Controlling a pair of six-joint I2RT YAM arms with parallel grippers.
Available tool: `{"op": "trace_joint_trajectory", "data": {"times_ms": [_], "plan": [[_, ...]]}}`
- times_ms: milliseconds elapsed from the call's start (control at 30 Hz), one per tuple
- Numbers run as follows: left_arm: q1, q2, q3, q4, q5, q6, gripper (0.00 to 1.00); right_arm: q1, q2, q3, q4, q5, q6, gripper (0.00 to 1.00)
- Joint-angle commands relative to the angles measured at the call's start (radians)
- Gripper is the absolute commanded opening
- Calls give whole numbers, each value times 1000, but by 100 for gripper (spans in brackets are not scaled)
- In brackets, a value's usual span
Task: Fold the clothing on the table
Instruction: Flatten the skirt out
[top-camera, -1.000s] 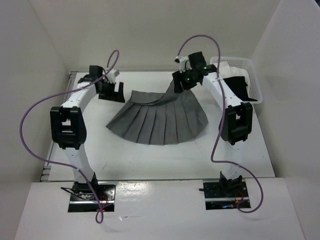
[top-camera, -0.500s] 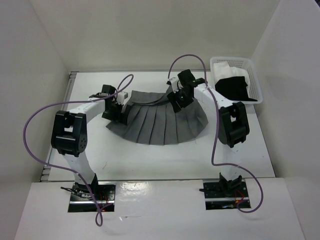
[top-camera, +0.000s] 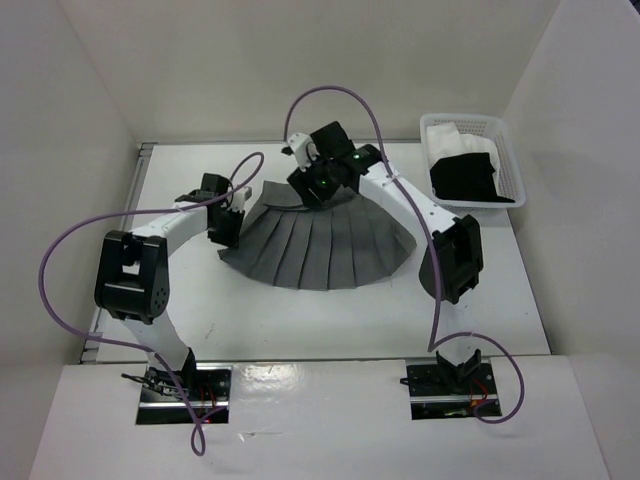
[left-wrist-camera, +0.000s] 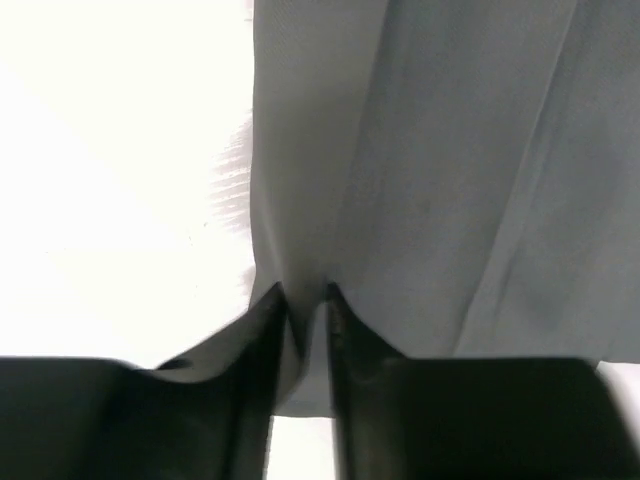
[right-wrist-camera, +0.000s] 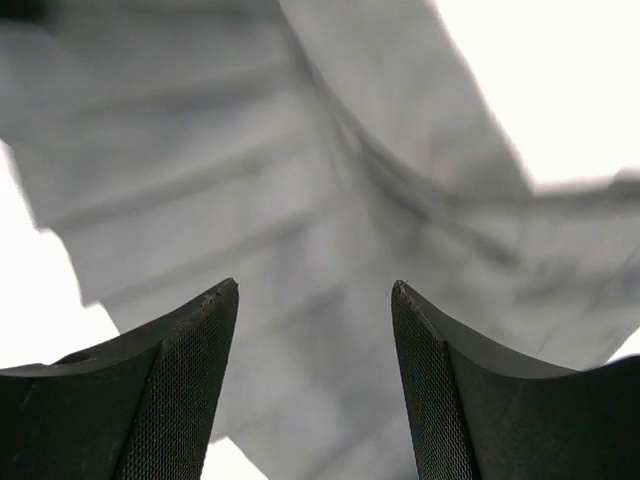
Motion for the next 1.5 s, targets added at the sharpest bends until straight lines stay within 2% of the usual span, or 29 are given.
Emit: {"op": "trace_joint_trajectory", "data": {"times_ms": [0,100,233,400,533,867,1467], "plan": [[4,17,-9,0,9,1,27,42,36,134,-10,19,-33,68],[14,39,-9,-10,21,1,13,78,70,172,8,65,-73,68],[23,50,0,-19,31,1,9,99,120,226,36,93,-128,69],[57,77,0,-28,40,1,9,110,159,214,90,157,-233,73],[90,99,10,-48,93,1,9,131,179,130,154,244,-329,76],[224,157,37,-138,440,116,11,151,239,82,214,269,-441,77],[242,166,37,-166,483,146,11,160,352,97,301,305,-518,77]]}}
